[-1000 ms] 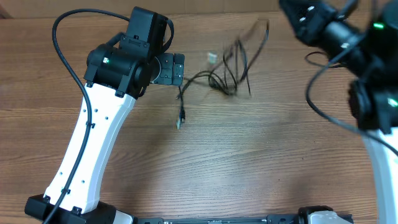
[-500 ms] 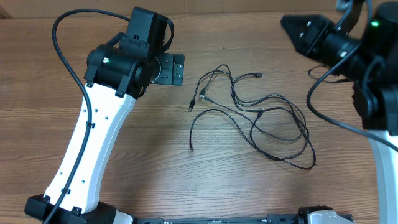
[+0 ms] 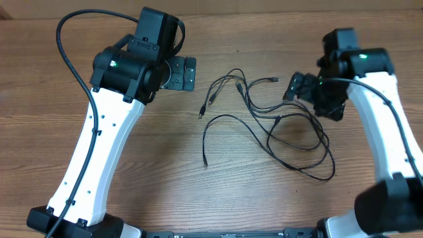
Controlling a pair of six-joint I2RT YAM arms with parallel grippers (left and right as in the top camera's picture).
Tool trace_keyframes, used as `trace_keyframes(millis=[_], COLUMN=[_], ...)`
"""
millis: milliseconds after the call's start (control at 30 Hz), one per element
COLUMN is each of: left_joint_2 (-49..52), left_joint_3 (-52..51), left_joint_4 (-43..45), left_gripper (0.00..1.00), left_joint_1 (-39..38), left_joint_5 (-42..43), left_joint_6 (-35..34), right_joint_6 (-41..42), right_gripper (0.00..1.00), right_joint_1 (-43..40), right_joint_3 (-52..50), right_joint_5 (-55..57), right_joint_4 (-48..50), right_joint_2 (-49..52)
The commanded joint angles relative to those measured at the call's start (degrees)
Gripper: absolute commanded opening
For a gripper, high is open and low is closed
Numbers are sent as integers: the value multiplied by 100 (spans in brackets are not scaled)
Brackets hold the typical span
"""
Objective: Untangle cables
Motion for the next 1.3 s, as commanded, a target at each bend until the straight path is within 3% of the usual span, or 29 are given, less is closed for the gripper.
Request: trace_keyframes(millis=[0, 500, 733, 933, 967, 1000, 1033, 1133, 1267], left_joint_2=[50, 50, 50, 50, 50, 50, 50, 50, 50], left_joint_3=[11, 11, 11, 11, 11, 9, 9, 11, 11], left_joint_4=[7, 7, 7, 7, 7, 7, 7, 7, 7], left_gripper=[99, 99, 99, 100, 100, 100, 100, 100, 100], left_joint_1=[-2, -2, -2, -4, -2, -2, -2, -2, -2], left_joint_5=[22, 22, 22, 22, 22, 22, 22, 22, 22], left_joint_6=[-55, -55, -55, -55, -55, -55, -55, -55, -55], right_joint_6=[380, 1423, 2527, 2918, 2918, 2918, 2918, 2916, 2852], right_gripper=[100, 100, 100, 99, 91, 75, 47, 7, 4], right_joint_1=[-13, -17, -17, -17, -17, -17, -17, -17, -17], right_joint_3=[-426, -2000, -2874, -3475, -3563, -3665, -3748, -3773, -3646], right_joint_5=[586, 870, 866, 780, 778, 780, 778, 776, 660], right_joint_4=[81, 763, 1749, 2726, 2883, 3082, 3263, 3390, 3383], right_joint_2=[238, 308, 308, 308, 308, 308, 308, 306, 304])
